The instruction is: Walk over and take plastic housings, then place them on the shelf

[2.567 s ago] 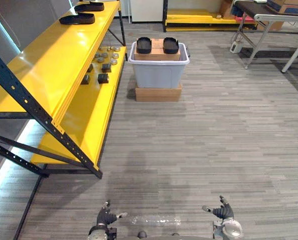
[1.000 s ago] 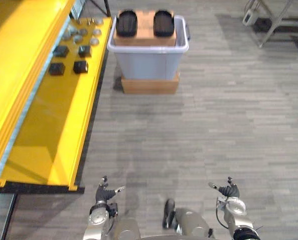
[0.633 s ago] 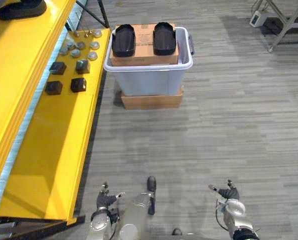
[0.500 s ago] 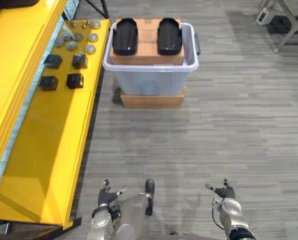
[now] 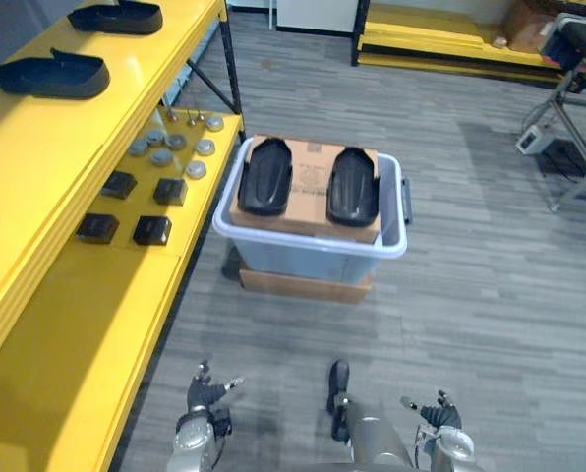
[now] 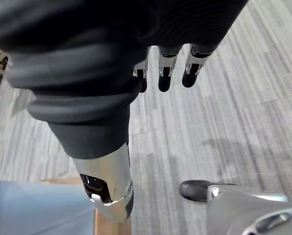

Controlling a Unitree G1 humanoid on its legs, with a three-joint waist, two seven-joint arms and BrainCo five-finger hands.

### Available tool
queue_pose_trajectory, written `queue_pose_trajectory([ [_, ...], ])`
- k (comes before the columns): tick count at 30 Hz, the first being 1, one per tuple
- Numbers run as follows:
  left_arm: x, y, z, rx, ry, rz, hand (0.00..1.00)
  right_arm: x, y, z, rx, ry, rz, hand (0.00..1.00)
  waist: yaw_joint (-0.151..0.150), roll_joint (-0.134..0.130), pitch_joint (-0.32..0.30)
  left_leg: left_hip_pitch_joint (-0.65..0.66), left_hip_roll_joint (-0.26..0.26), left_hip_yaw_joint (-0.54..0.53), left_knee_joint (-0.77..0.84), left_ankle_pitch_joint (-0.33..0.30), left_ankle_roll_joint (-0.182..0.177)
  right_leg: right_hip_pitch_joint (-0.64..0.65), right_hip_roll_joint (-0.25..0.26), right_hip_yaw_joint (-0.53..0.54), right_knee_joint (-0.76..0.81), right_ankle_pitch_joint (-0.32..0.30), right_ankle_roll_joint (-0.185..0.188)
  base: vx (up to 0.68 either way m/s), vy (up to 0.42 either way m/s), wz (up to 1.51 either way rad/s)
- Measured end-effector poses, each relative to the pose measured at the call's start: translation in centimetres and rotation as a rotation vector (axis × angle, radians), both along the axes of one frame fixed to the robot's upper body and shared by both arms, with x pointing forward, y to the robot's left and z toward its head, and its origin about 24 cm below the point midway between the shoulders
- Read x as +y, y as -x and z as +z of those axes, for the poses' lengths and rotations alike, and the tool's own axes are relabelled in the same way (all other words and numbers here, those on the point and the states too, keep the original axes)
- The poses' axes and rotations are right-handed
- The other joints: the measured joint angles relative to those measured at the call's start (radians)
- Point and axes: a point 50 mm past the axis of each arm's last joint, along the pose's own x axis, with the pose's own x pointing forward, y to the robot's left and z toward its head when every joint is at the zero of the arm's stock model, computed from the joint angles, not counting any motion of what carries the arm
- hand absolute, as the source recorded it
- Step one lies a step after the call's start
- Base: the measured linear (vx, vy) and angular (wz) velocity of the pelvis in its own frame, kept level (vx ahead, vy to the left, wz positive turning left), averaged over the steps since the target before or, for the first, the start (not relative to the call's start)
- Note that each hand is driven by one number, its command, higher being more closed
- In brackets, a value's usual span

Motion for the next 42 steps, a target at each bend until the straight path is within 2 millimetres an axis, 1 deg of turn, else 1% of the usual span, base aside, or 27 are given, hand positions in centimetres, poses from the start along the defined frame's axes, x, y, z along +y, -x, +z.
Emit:
queue_pose_trajectory([
  [1, 0.0, 0.0, 0.0, -0.001, 0.002, 0.002, 0.00, 0.1, -0.1, 0.1, -0.005, -0.001, 0.006, 0.00, 0.008, 0.000, 0.002, -0.032, 0.026, 0.023, 0.078, -0.005, 0.009, 0.034, 0.014, 0.001, -0.011, -0.010, -0.006, 0.47, -0.183, -0.15],
  [2, -0.1, 0.0, 0.0, -0.001, 0.006, 0.003, 0.00, 0.4, -0.5, 0.2, -0.018, -0.005, 0.014, 0.00, 0.022, -0.002, 0.004, -0.088, 0.063, 0.054, 0.154, -0.020, 0.035, 0.094, 0.030, 0.005, -0.032, -0.025, -0.013, 0.43, -0.136, -0.24],
  [3, -0.4, -0.1, 0.0, -0.004, 0.013, 0.004, 0.00, 0.4, -0.6, 0.2, -0.025, -0.008, 0.010, 0.00, 0.033, -0.004, 0.003, -0.117, 0.075, 0.076, 0.143, -0.026, 0.045, 0.128, 0.031, 0.013, -0.053, -0.028, -0.012, 0.47, -0.120, -0.30],
  [5, -0.9, -0.2, 0.1, -0.016, 0.029, 0.004, 0.00, 0.1, -1.1, 0.5, -0.040, -0.002, 0.004, 0.00, 0.037, -0.002, 0.004, -0.170, 0.075, 0.095, 0.012, -0.027, 0.046, 0.179, 0.023, 0.038, -0.098, -0.030, -0.008, 0.36, -0.025, -0.28],
  [6, -1.1, -0.4, 0.1, -0.018, 0.033, 0.001, 0.00, -0.3, -1.3, 0.6, -0.048, 0.000, -0.013, 0.00, 0.036, 0.008, 0.008, -0.188, 0.075, 0.091, -0.147, -0.023, 0.040, 0.205, 0.012, 0.044, -0.120, -0.034, 0.012, 0.26, 0.067, -0.20],
  [7, -1.2, -0.4, 0.1, -0.018, 0.034, -0.003, 0.00, -0.5, -1.2, 0.6, -0.046, 0.004, -0.017, 0.00, 0.035, 0.013, 0.006, -0.187, 0.072, 0.082, -0.229, -0.015, 0.034, 0.210, 0.007, 0.047, -0.121, -0.039, 0.020, 0.27, 0.137, -0.11],
  [8, -1.5, -0.4, 0.1, -0.018, 0.037, -0.015, 0.00, -1.1, -0.6, 0.5, -0.032, 0.016, -0.036, 0.00, 0.032, 0.034, -0.002, -0.181, 0.072, 0.074, -0.397, 0.055, 0.014, 0.215, 0.007, 0.048, -0.120, -0.050, 0.042, 0.16, 0.142, -0.03],
  [9, -1.7, -0.5, 0.1, -0.019, 0.040, -0.021, 0.00, -1.5, -0.2, 0.4, -0.023, 0.023, -0.049, 0.00, 0.031, 0.046, -0.002, -0.176, 0.073, 0.068, -0.435, 0.147, 0.013, 0.220, 0.010, 0.051, -0.119, -0.059, 0.057, 0.23, 0.222, -0.03],
  [10, -1.5, -0.5, 0.0, -0.014, 0.033, -0.023, 0.00, -1.7, 0.6, 0.1, 0.003, 0.022, -0.062, 0.00, 0.034, 0.035, -0.001, -0.139, 0.051, 0.077, -0.474, 0.168, 0.034, 0.235, -0.017, 0.066, -0.118, -0.070, 0.087, 0.18, 0.183, -0.01],
  [13, -0.8, -0.2, -0.1, 0.001, 0.014, -0.026, 0.00, -1.9, 1.9, -0.3, 0.033, 0.023, -0.078, 0.00, 0.031, 0.009, -0.010, -0.086, 0.003, 0.109, -0.550, 0.187, 0.061, 0.244, -0.067, 0.081, -0.116, -0.089, 0.119, 0.17, 0.165, -0.02],
  [15, -0.2, 0.2, -0.2, 0.012, -0.004, -0.028, 0.00, -2.2, 2.1, -0.3, 0.035, 0.024, -0.096, 0.00, 0.030, 0.002, -0.014, -0.058, -0.015, 0.133, -0.587, 0.194, 0.071, 0.247, -0.085, 0.101, -0.117, -0.093, 0.133, 0.11, 0.114, -0.20],
  [17, 0.4, 0.6, -0.3, 0.027, -0.020, -0.028, 0.00, -2.6, 1.8, 0.0, 0.019, 0.031, -0.121, 0.00, 0.027, 0.001, -0.016, -0.029, -0.028, 0.151, -0.617, 0.199, 0.078, 0.254, -0.091, 0.123, -0.120, -0.095, 0.143, 0.08, 0.075, -0.26],
  [19, 1.0, 0.7, -0.2, 0.030, -0.036, -0.030, 0.00, -3.5, 1.4, 0.4, -0.008, 0.039, -0.175, 0.00, 0.013, 0.000, -0.018, -0.013, -0.036, 0.162, -0.644, 0.204, 0.086, 0.255, -0.100, 0.130, -0.122, -0.098, 0.150, 0.05, 0.045, -0.16],
  [21, 1.4, 0.9, 0.0, 0.026, -0.054, -0.039, 0.00, -5.7, 0.0, 2.3, -0.113, 0.086, -0.242, 0.00, 0.010, 0.000, -0.020, -0.005, -0.044, 0.182, -0.669, 0.208, 0.092, 0.240, -0.106, 0.153, -0.122, -0.096, 0.157, 0.02, 0.052, -0.25],
  [22, 1.4, 0.9, 0.0, 0.024, -0.054, -0.040, 0.00, -6.5, -0.4, 3.0, -0.147, 0.105, -0.260, 0.00, 0.010, 0.000, -0.020, -0.004, -0.045, 0.187, -0.674, 0.208, 0.092, 0.236, -0.106, 0.159, -0.122, -0.095, 0.159, 0.01, 0.042, -0.31],
  [24, 1.2, 1.6, -0.2, 0.036, -0.045, -0.063, 0.00, -9.1, -2.2, 6.4, -0.292, 0.205, -0.292, 0.00, 0.005, 0.000, -0.027, -0.002, -0.053, 0.203, -0.702, 0.217, 0.101, 0.217, -0.109, 0.180, -0.125, -0.090, 0.166, 0.02, 0.034, -0.25],
  [26, 1.1, 1.8, -0.3, 0.044, -0.046, -0.077, 0.00, -10.1, -3.3, 8.8, -0.388, 0.269, -0.295, 0.00, 0.005, -0.005, -0.031, -0.002, -0.056, 0.207, -0.712, 0.220, 0.104, 0.212, -0.110, 0.184, -0.128, -0.088, 0.167, 0.02, 0.019, -0.09],
  [27, 0.9, 2.1, -0.4, 0.052, -0.045, -0.093, 0.00, -10.4, -4.3, 10.8, -0.482, 0.310, -0.289, 0.00, 0.005, -0.012, -0.043, -0.001, -0.060, 0.206, -0.733, 0.232, 0.102, 0.204, -0.111, 0.183, -0.131, -0.088, 0.167, 0.00, 0.000, 0.00],
  [28, 0.8, 2.2, -0.4, 0.054, -0.042, -0.097, 0.00, -10.4, -4.8, 11.6, -0.517, 0.323, -0.286, 0.00, 0.005, -0.014, -0.044, -0.001, -0.065, 0.206, -0.736, 0.234, 0.103, 0.204, -0.111, 0.182, -0.132, -0.088, 0.167, 0.03, 0.019, 0.02],
  [30, 0.5, 2.6, -0.6, 0.065, -0.028, -0.118, 0.00, -9.8, -6.7, 14.4, -0.647, 0.363, -0.251, 0.00, 0.007, -0.017, -0.046, -0.001, -0.065, 0.205, -0.737, 0.235, 0.104, 0.204, -0.111, 0.181, -0.133, -0.088, 0.167, 0.00, 0.000, 0.00],
  [31, 0.3, 2.8, -0.6, 0.069, -0.026, -0.128, 0.00, -9.2, -7.8, 15.9, -0.713, 0.376, -0.219, 0.00, 0.008, -0.017, -0.046, -0.002, -0.066, 0.203, -0.738, 0.236, 0.105, 0.204, -0.111, 0.180, -0.133, -0.088, 0.167, 0.00, 0.002, 0.03],
  [32, 0.2, 3.0, -0.7, 0.072, -0.024, -0.131, 0.00, -8.8, -8.4, 16.5, -0.741, 0.381, -0.201, 0.00, 0.008, -0.017, -0.046, -0.002, -0.066, 0.202, -0.740, 0.237, 0.105, 0.204, -0.111, 0.179, -0.133, -0.088, 0.167, -0.02, -0.004, 0.09],
  [33, 0.1, 3.1, -0.8, 0.076, -0.020, -0.131, 0.00, -7.8, -9.4, 17.7, -0.791, 0.402, -0.146, 0.00, 0.010, -0.017, -0.046, -0.002, -0.068, 0.194, -0.755, 0.248, 0.107, 0.201, -0.110, 0.172, -0.133, -0.087, 0.167, -0.03, -0.012, 0.14],
  [35, -0.1, 3.1, -0.8, 0.075, -0.016, -0.131, 0.00, -7.0, -10.3, 18.3, -0.822, 0.409, -0.106, 0.00, 0.013, -0.017, -0.046, -0.007, -0.069, 0.188, -0.775, 0.264, 0.105, 0.191, -0.111, 0.165, -0.133, -0.084, 0.165, -0.05, -0.019, 0.17],
  [36, -0.2, 3.2, -0.8, 0.077, -0.014, -0.133, 0.00, -6.2, -11.3, 18.8, -0.842, 0.412, -0.070, 0.00, 0.014, -0.017, -0.046, -0.017, -0.071, 0.176, -0.792, 0.282, 0.107, 0.179, -0.111, 0.152, -0.134, -0.080, 0.164, -0.06, -0.018, 0.25],
  [39, -0.4, 3.2, -0.9, 0.078, -0.010, -0.139, 0.00, -5.1, -13.0, 19.1, -0.839, 0.412, -0.034, 0.00, 0.015, -0.017, -0.042, -0.039, -0.074, 0.146, -0.809, 0.307, 0.108, 0.163, -0.112, 0.125, -0.134, -0.075, 0.160, -0.07, -0.013, 0.28],
  [42, -0.5, 3.1, -0.8, 0.068, -0.003, -0.130, 0.00, -3.8, -14.9, 19.5, -0.828, 0.410, 0.001, 0.00, 0.042, -0.011, -0.022, -0.057, -0.075, 0.132, -0.822, 0.328, 0.106, 0.144, -0.112, 0.115, -0.133, -0.066, 0.160, -0.07, -0.006, 0.15],
])
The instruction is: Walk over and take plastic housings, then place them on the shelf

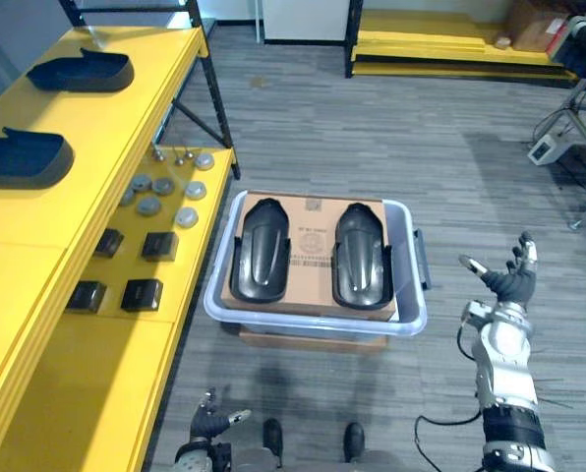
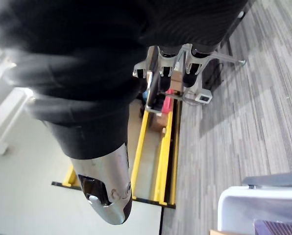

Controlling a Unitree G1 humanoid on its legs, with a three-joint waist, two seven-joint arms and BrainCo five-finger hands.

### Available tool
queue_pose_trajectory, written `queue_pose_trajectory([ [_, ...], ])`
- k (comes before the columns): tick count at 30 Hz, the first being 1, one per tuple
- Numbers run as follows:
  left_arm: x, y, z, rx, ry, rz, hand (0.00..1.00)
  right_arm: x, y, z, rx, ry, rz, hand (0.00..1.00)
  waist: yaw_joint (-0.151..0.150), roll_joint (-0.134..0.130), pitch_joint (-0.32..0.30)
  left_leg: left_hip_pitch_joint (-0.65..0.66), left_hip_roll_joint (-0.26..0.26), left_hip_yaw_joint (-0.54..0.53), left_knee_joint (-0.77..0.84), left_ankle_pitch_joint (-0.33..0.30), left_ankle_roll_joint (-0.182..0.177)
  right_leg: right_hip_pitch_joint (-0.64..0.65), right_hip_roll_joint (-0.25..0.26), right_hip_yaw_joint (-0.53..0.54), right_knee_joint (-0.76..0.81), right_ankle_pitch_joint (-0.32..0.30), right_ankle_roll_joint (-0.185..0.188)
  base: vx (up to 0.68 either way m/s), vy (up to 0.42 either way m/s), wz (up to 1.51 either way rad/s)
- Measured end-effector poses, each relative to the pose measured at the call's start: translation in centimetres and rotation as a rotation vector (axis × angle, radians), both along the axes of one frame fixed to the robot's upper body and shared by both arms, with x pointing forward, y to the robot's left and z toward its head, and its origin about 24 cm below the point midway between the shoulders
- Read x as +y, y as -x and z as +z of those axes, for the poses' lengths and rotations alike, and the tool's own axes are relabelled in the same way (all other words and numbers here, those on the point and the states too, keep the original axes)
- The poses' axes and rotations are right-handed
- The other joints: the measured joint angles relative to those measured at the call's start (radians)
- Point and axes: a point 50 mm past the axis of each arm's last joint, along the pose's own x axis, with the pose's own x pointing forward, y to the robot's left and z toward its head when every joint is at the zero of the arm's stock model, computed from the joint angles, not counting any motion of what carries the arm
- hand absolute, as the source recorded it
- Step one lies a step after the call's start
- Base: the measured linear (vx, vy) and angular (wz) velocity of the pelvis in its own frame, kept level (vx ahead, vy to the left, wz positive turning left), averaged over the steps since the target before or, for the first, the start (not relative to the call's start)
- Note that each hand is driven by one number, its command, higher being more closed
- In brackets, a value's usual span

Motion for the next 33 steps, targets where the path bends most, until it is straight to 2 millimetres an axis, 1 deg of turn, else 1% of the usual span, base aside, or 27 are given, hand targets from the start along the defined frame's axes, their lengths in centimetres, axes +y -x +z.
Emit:
queue_pose_trajectory([
  [1, -0.2, -0.1, 0.0, -0.010, 0.007, 0.004, 0.00, 0.3, -0.9, 0.1, 0.013, 0.004, 0.008, 0.00, 0.002, 0.004, 0.011, -0.016, -0.002, -0.012, -0.010, 0.014, 0.000, -0.014, -0.001, -0.012, 0.000, 0.005, -0.001, -0.12, -0.005, 0.21],
  [2, -0.3, -0.2, 0.1, -0.015, 0.009, 0.000, 0.00, 0.4, -1.3, 0.2, 0.020, 0.001, 0.005, 0.00, 0.003, 0.006, 0.018, -0.024, -0.003, -0.021, -0.015, 0.022, 0.000, -0.020, -0.002, -0.020, 0.000, 0.008, -0.002, -0.12, -0.002, 0.36],
  [3, -0.6, -0.7, 0.2, -0.029, 0.012, -0.016, 0.00, 0.4, -2.4, 0.4, 0.044, -0.006, -0.012, 0.00, 0.013, 0.013, 0.049, -0.039, -0.005, -0.038, -0.022, 0.037, 0.002, -0.032, -0.003, -0.035, -0.001, 0.016, -0.003, -0.10, 0.008, 0.30],
  [5, -0.8, -1.2, 0.6, -0.054, 0.011, -0.008, 0.00, 0.5, -3.3, 0.4, 0.071, -0.019, -0.029, 0.00, 0.022, 0.016, 0.071, -0.057, -0.006, -0.051, -0.026, 0.050, -0.003, -0.047, -0.005, -0.046, 0.000, 0.021, -0.005, -0.10, 0.016, 0.25],
  [6, -0.8, -1.3, 0.6, -0.061, 0.011, -0.002, 0.00, 0.7, -3.9, 0.3, 0.097, -0.028, -0.030, 0.00, 0.028, 0.019, 0.076, -0.075, -0.007, -0.060, -0.038, 0.066, 0.001, -0.064, -0.005, -0.056, 0.000, 0.025, -0.004, -0.07, 0.015, 0.24],
  [7, -0.9, -1.4, 0.7, -0.065, 0.013, -0.002, 0.00, 0.8, -4.2, 0.4, 0.107, -0.033, -0.034, 0.00, 0.027, 0.022, 0.086, -0.079, -0.009, -0.068, -0.039, 0.070, 0.000, -0.065, -0.006, -0.064, 0.000, 0.026, -0.004, -0.04, 0.019, 0.32],
  [9, -1.2, -2.1, 1.0, -0.095, 0.014, -0.006, 0.00, 0.9, -5.3, 0.9, 0.130, -0.041, -0.046, 0.00, 0.029, 0.031, 0.127, -0.094, -0.014, -0.091, -0.039, 0.080, 0.002, -0.069, -0.011, -0.085, 0.000, 0.029, -0.003, -0.04, 0.025, 0.28],
  [11, -1.5, -2.3, 1.1, -0.105, 0.020, -0.011, 0.00, 0.9, -6.1, 1.2, 0.152, -0.045, -0.054, 0.00, 0.030, 0.038, 0.137, -0.120, -0.017, -0.100, -0.039, 0.089, 0.006, -0.090, -0.014, -0.094, 0.000, 0.033, -0.004, -0.03, 0.027, 0.16],
  [14, -2.1, -3.5, 1.5, -0.136, 0.024, -0.038, 0.00, 0.1, -6.7, 1.7, 0.177, -0.034, -0.074, 0.00, 0.053, 0.051, 0.179, -0.133, -0.021, -0.109, -0.039, 0.097, 0.009, -0.099, -0.016, -0.103, 0.000, 0.037, -0.006, -0.01, 0.021, 0.10],
  [17, -2.1, -3.7, 1.6, -0.149, 0.017, -0.044, 0.00, -0.3, -7.1, 1.8, 0.207, -0.036, -0.093, 0.00, 0.050, 0.056, 0.193, -0.151, -0.025, -0.119, -0.040, 0.102, 0.009, -0.112, -0.019, -0.112, 0.000, 0.037, -0.006, 0.02, 0.003, 0.10],
  [18, -2.1, -3.8, 1.7, -0.151, 0.011, -0.043, 0.00, -0.6, -7.2, 2.0, 0.215, -0.035, -0.104, 1.00, 0.049, 0.058, 0.198, -0.162, -0.026, -0.128, -0.040, 0.107, 0.008, -0.118, -0.020, -0.122, 0.000, 0.037, -0.006, 0.03, -0.005, 0.16],
  [21, -2.1, -4.4, 1.9, -0.165, 0.008, -0.047, 0.00, -1.5, -7.2, 2.3, 0.212, -0.078, -0.141, 1.00, 0.049, 0.058, 0.219, -0.167, -0.026, -0.138, -0.040, 0.111, 0.008, -0.119, -0.020, -0.133, 0.000, 0.038, -0.007, 0.02, -0.011, 0.10],
  [29, -2.0, -4.4, 1.8, -0.157, 0.009, -0.040, 0.00, -1.7, -7.1, 1.8, 0.188, -0.200, -0.157, 1.00, 0.044, 0.057, 0.222, -0.165, -0.025, -0.135, -0.042, 0.111, 0.007, -0.119, -0.019, -0.129, 0.000, 0.038, -0.007, 0.01, -0.004, -0.01],
  [33, -2.1, -4.5, 1.8, -0.156, 0.011, -0.041, 0.00, -1.9, -6.7, 1.6, 0.173, -0.203, -0.162, 1.00, 0.032, 0.056, 0.222, -0.151, -0.024, -0.130, -0.042, 0.111, 0.007, -0.107, -0.018, -0.125, 0.000, 0.038, -0.007, 0.04, -0.010, -0.02],
])
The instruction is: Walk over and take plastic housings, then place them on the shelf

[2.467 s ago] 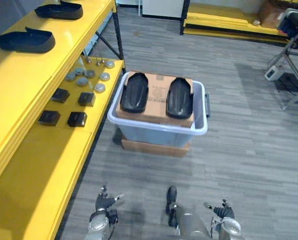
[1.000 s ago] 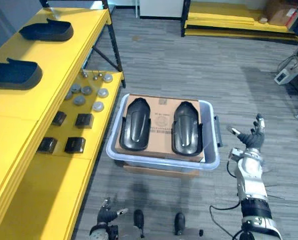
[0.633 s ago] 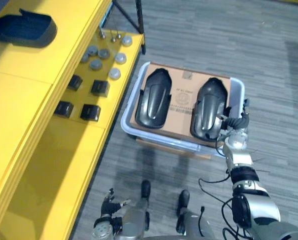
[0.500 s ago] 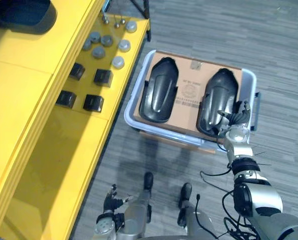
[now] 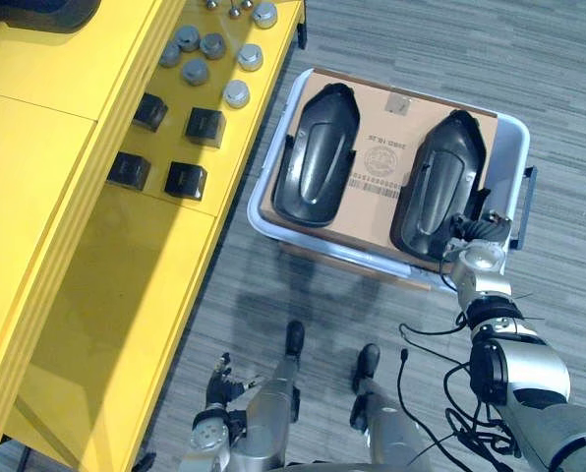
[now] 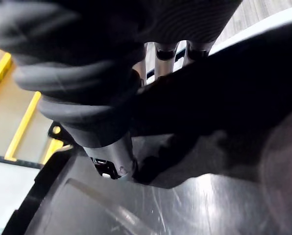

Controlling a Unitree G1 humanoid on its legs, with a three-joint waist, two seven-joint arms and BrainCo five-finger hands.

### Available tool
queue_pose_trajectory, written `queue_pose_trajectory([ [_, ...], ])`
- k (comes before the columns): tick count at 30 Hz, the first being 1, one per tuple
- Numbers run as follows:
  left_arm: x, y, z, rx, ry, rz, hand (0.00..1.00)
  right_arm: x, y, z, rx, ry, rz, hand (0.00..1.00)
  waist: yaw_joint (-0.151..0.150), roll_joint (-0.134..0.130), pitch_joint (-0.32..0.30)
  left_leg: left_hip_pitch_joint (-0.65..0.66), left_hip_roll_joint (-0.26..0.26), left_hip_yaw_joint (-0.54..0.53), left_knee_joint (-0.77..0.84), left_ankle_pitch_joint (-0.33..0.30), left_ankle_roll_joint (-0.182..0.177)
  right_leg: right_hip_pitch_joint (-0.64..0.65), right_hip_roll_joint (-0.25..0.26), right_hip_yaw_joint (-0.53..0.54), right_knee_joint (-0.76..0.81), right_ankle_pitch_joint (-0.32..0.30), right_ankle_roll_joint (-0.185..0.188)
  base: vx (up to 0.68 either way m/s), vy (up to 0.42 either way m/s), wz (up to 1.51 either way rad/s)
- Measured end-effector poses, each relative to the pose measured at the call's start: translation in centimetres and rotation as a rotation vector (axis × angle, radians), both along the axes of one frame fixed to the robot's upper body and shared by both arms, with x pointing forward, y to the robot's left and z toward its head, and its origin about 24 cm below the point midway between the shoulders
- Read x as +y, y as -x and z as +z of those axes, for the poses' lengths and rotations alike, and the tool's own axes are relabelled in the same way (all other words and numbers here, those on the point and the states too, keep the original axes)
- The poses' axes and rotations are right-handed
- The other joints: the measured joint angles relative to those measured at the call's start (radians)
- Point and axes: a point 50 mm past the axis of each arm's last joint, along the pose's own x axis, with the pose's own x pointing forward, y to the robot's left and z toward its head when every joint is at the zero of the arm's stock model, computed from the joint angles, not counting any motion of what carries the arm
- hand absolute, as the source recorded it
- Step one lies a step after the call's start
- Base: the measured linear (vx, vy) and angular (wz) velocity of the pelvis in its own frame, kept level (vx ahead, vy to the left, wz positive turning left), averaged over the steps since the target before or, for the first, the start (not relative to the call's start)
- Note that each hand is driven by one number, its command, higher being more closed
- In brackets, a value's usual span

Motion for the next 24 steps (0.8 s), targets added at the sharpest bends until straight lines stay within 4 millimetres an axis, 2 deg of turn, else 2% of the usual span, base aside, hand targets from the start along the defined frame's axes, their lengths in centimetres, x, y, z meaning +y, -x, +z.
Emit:
queue_pose_trajectory([
  [4, -0.3, -0.2, 0.1, -0.006, 0.000, -0.021, 0.00, 0.0, 0.9, -0.3, -0.034, 0.027, 0.013, 1.00, -0.009, -0.001, 0.000, 0.031, 0.000, 0.007, -0.001, -0.001, -0.001, 0.028, -0.001, 0.006, 0.000, 0.000, 0.000, 0.00, 0.002, -0.02],
  [7, -0.7, -0.7, 0.7, -0.036, 0.014, -0.024, 0.00, -0.1, 2.4, -0.1, -0.097, 0.080, 0.011, 1.00, -0.015, -0.002, -0.001, 0.040, 0.003, 0.013, -0.001, -0.001, -0.001, 0.033, -0.001, 0.015, 0.005, 0.001, 0.001, -0.04, 0.009, -0.07],
  [11, -1.3, -2.1, 3.4, -0.179, 0.039, -0.032, 0.00, 0.2, 4.7, 0.4, -0.157, 0.191, -0.001, 1.00, -0.041, -0.008, -0.020, 0.062, 0.009, 0.016, -0.007, -0.004, -0.004, 0.050, -0.004, 0.021, 0.010, -0.001, 0.005, -0.02, -0.003, -0.02],
  [14, -1.7, -3.6, 6.6, -0.340, 0.045, -0.044, 0.00, 0.1, 6.5, 0.7, -0.188, 0.255, -0.052, 1.00, -0.044, -0.021, -0.068, 0.062, 0.014, 0.016, -0.007, -0.008, -0.010, 0.051, -0.003, 0.023, 0.006, -0.001, 0.005, 0.00, -0.005, -0.03],
  [16, -2.1, -4.8, 9.6, -0.478, 0.058, -0.036, 0.00, 0.3, 7.7, 1.8, -0.227, 0.331, -0.074, 1.00, -0.050, -0.028, -0.109, 0.063, 0.017, 0.010, -0.007, -0.007, -0.009, 0.056, 0.000, 0.017, 0.001, -0.001, 0.005, 0.03, -0.023, 0.05],
  [17, -2.3, -5.0, 10.4, -0.514, 0.066, -0.030, 0.00, 0.4, 7.9, 2.2, -0.242, 0.351, -0.074, 1.00, -0.057, -0.027, -0.115, 0.066, 0.017, 0.007, -0.007, -0.006, -0.007, 0.061, 0.000, 0.015, 0.000, -0.002, 0.005, 0.04, -0.024, 0.10],
  [19, -2.8, -5.9, 13.9, -0.672, 0.096, -0.002, 0.00, 1.3, 8.3, 3.6, -0.281, 0.452, -0.066, 1.00, -0.068, -0.027, -0.145, 0.075, 0.016, 0.005, -0.002, -0.005, -0.005, 0.070, 0.000, 0.011, 0.001, -0.003, 0.008, 0.04, -0.013, 0.05],
  [21, -3.1, -6.6, 16.6, -0.799, 0.113, 0.011, 0.00, 2.1, 8.4, 4.4, -0.294, 0.537, -0.047, 1.00, -0.069, -0.026, -0.152, 0.093, 0.016, 0.006, -0.002, -0.005, -0.005, 0.088, 0.000, 0.011, 0.001, -0.006, 0.008, 0.02, -0.004, 0.00],
  [22, -3.1, -6.7, 17.3, -0.835, 0.117, 0.016, 0.00, 2.3, 8.4, 4.5, -0.295, 0.562, -0.040, 1.00, -0.068, -0.026, -0.158, 0.096, 0.016, 0.006, -0.002, -0.005, -0.005, 0.090, 0.000, 0.011, 0.002, -0.006, 0.008, 0.01, -0.006, 0.03],
  [24, -3.3, -7.4, 19.7, -0.942, 0.131, 0.029, 0.00, 3.7, 8.2, 4.9, -0.307, 0.614, 0.006, 1.00, -0.068, -0.024, -0.178, 0.102, 0.016, 0.005, -0.003, -0.005, -0.005, 0.098, 0.005, 0.009, 0.003, -0.009, 0.009, 0.00, 0.000, 0.00],
])
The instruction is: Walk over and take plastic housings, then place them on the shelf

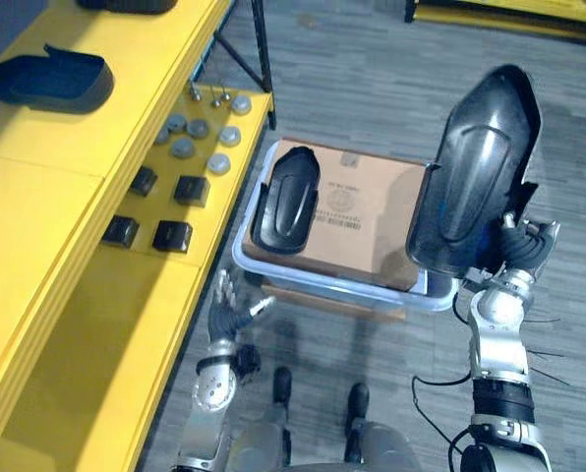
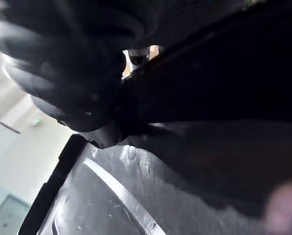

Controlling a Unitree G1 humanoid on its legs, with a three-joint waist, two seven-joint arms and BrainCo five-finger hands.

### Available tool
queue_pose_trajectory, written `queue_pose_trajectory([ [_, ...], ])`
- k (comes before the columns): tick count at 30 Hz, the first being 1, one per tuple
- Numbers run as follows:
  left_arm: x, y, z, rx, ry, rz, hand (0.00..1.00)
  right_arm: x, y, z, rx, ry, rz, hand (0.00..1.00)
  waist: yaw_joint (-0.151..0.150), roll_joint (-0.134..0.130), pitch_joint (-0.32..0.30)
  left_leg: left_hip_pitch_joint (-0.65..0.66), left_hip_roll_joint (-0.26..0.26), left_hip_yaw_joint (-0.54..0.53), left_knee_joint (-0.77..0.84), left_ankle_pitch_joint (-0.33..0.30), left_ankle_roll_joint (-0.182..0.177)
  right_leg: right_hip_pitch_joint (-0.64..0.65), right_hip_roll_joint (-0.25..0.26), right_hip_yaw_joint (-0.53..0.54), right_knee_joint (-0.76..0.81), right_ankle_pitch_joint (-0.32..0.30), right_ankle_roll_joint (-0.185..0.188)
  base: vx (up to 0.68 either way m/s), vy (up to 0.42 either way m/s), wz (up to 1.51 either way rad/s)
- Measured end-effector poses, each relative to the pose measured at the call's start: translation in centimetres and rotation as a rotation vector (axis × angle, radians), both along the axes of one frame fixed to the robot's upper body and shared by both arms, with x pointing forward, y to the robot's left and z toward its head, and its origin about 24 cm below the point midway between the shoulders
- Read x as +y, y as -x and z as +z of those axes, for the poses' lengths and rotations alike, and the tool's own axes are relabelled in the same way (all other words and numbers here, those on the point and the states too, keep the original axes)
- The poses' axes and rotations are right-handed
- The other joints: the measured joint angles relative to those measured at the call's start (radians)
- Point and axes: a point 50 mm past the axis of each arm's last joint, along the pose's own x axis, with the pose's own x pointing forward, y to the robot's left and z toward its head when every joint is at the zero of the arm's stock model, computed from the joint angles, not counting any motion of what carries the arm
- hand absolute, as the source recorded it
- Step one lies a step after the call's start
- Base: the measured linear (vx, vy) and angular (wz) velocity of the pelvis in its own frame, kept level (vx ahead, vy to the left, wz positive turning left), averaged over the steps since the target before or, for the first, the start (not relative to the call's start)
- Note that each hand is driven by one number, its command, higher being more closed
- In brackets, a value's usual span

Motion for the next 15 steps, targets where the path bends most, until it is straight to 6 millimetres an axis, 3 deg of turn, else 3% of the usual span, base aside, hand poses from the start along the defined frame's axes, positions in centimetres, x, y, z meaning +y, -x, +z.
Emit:
queue_pose_trajectory([
  [6, -1.2, -0.8, 2.7, -0.112, 0.032, -0.023, 0.00, 4.6, -0.3, 1.2, -0.023, 0.097, 0.136, 1.00, 0.001, 0.005, -0.035, 0.027, 0.000, 0.004, -0.004, 0.000, 0.000, 0.023, -0.001, 0.004, 0.003, -0.001, 0.001, 0.00, 0.000, 0.00],
  [15, -4.2, -1.7, 3.7, -0.123, 0.027, -0.136, 0.00, 10.7, 0.0, 1.7, -0.041, 0.148, 0.364, 1.00, -0.001, 0.004, -0.087, 0.034, 0.001, 0.017, -0.005, -0.003, -0.005, 0.026, 0.000, 0.015, 0.000, 0.000, 0.002, -0.01, 0.004, -0.04],
])
